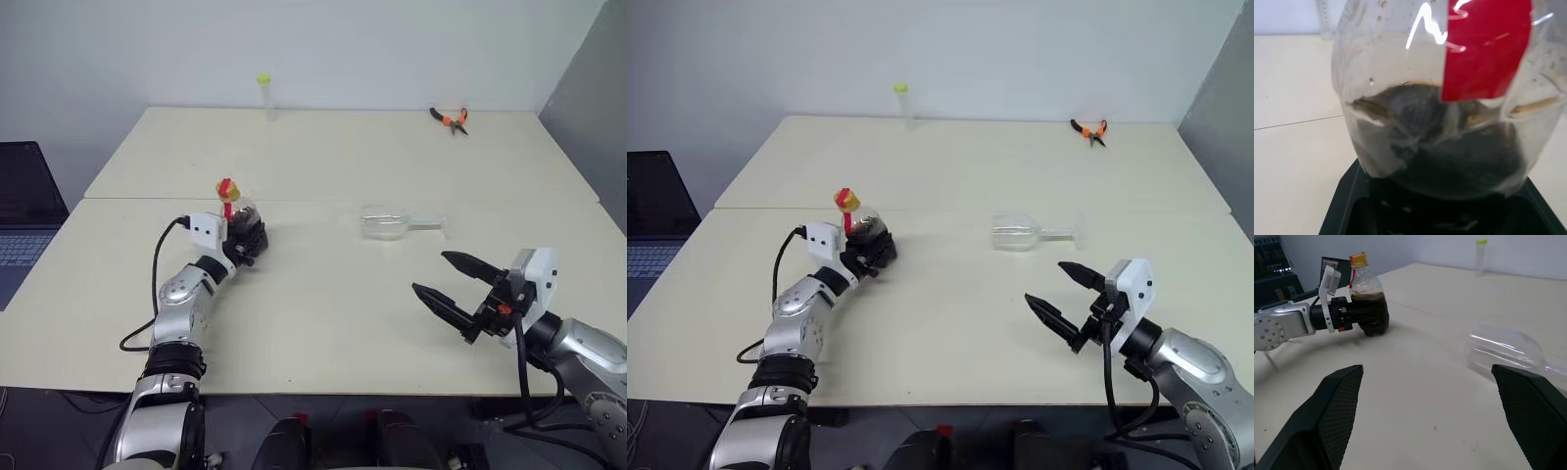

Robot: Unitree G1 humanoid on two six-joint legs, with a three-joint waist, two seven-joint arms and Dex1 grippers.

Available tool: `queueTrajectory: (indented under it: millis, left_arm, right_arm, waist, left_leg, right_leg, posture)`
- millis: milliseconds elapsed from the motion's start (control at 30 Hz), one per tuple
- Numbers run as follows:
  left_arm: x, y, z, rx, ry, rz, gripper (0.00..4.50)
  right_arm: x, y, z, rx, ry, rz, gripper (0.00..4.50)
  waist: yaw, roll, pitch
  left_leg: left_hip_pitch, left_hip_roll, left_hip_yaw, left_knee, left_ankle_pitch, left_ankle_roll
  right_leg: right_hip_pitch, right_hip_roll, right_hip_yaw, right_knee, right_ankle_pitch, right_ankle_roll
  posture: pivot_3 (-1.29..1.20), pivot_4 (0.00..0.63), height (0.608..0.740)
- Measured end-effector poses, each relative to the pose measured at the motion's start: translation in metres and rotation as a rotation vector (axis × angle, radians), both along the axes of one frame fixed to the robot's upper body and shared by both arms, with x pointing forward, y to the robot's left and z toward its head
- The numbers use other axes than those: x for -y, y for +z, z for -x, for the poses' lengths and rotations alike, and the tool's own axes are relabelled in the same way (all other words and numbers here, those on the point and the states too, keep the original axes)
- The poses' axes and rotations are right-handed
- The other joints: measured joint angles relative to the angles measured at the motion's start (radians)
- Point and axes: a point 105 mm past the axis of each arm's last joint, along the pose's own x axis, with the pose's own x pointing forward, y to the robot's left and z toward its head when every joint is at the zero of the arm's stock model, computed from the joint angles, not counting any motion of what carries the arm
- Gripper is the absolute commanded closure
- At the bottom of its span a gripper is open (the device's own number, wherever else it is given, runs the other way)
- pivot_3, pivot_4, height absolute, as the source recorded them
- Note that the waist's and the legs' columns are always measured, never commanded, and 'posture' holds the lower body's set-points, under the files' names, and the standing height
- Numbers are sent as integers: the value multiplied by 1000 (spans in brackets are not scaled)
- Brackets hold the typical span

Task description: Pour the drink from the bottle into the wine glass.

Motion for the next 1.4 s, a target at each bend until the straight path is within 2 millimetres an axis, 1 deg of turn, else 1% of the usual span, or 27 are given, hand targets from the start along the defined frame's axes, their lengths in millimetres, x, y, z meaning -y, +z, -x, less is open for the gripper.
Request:
queueTrajectory:
  millis: [100,133,200,267,333,467,533,600,667,733,833,967,1033,1233,1400]
  left_arm:
    - [12,5,3,4,-66,-14,2710]
    - [20,8,7,9,-116,-25,2722]
    - [45,15,17,16,-248,-41,2750]
    - [76,19,32,-4,-425,-45,2786]
    - [99,17,45,-37,-556,-49,2794]
    - [131,4,65,-118,-765,-76,2813]
    - [142,2,71,-136,-828,-80,2814]
    - [154,4,76,-135,-911,-123,2815]
    - [160,5,78,-128,-959,-161,2823]
    - [164,2,79,-130,-998,-208,2840]
    - [171,-4,81,-142,-1046,-257,2841]
    - [175,-3,80,-117,-1077,-305,2848]
    - [178,-3,80,-104,-1083,-319,2858]
    - [181,-3,78,-87,-1086,-338,2918]
    - [183,-3,78,-72,-1090,-347,2919]
  right_arm:
    - [0,-2,0,1,-13,15,0]
    - [0,-3,0,2,-20,20,0]
    - [-1,-5,1,4,-26,31,0]
    - [-2,-10,8,-9,-23,48,0]
    - [-2,-15,11,-30,-24,50,0]
    - [2,-12,18,-23,-37,70,0]
    - [2,-12,19,-20,-34,78,0]
    - [0,-11,20,-20,-29,87,0]
    - [-1,-10,20,-25,-28,89,0]
    - [-5,-7,16,-52,-34,75,0]
    - [-15,11,11,-30,-8,60,0]
    - [-28,30,6,6,41,71,0]
    - [-34,36,5,18,68,70,0]
    - [-50,38,1,4,124,70,0]
    - [-54,36,-12,-7,110,58,0]
  waist:
    - [0,-1,1]
    - [-1,-2,1]
    - [0,-2,1]
    - [5,-1,1]
    - [3,-2,1]
    - [-3,-1,1]
    - [-3,-2,2]
    - [-2,-2,2]
    - [-3,-2,2]
    - [-4,-1,2]
    - [-3,-1,2]
    - [-1,-2,2]
    - [-1,-2,2]
    - [-1,-2,2]
    - [-1,-2,2]
  left_leg:
    - [0,0,0,0,0,0]
    - [-1,0,0,0,0,0]
    - [-1,0,0,0,0,0]
    - [-1,0,0,1,0,0]
    - [-1,0,0,1,0,0]
    - [0,1,0,0,0,0]
    - [0,0,0,0,0,0]
    - [0,0,0,0,0,0]
    - [0,0,1,0,0,0]
    - [0,0,1,0,0,0]
    - [-1,0,0,0,0,0]
    - [-1,0,0,1,0,0]
    - [-1,0,0,1,0,0]
    - [-1,0,0,1,0,0]
    - [-1,0,0,1,0,0]
  right_leg:
    - [0,0,0,0,0,0]
    - [0,0,0,0,0,0]
    - [-1,0,0,0,0,0]
    - [0,0,0,0,0,0]
    - [0,0,1,0,0,0]
    - [0,1,1,1,0,0]
    - [0,1,1,1,0,0]
    - [0,1,0,1,0,0]
    - [0,1,1,0,0,0]
    - [0,1,1,1,0,0]
    - [0,1,0,0,0,0]
    - [0,0,0,-1,0,0]
    - [0,0,0,-1,0,0]
    - [0,0,0,0,0,0]
    - [0,0,0,0,0,0]
  posture:
    - [0,150,740]
    - [0,150,740]
    - [0,150,740]
    - [0,150,740]
    - [0,150,740]
    - [0,150,740]
    - [0,150,740]
    - [0,150,740]
    - [0,150,740]
    - [0,150,740]
    - [0,150,740]
    - [0,150,740]
    - [0,150,740]
    - [0,150,740]
    - [0,150,740]
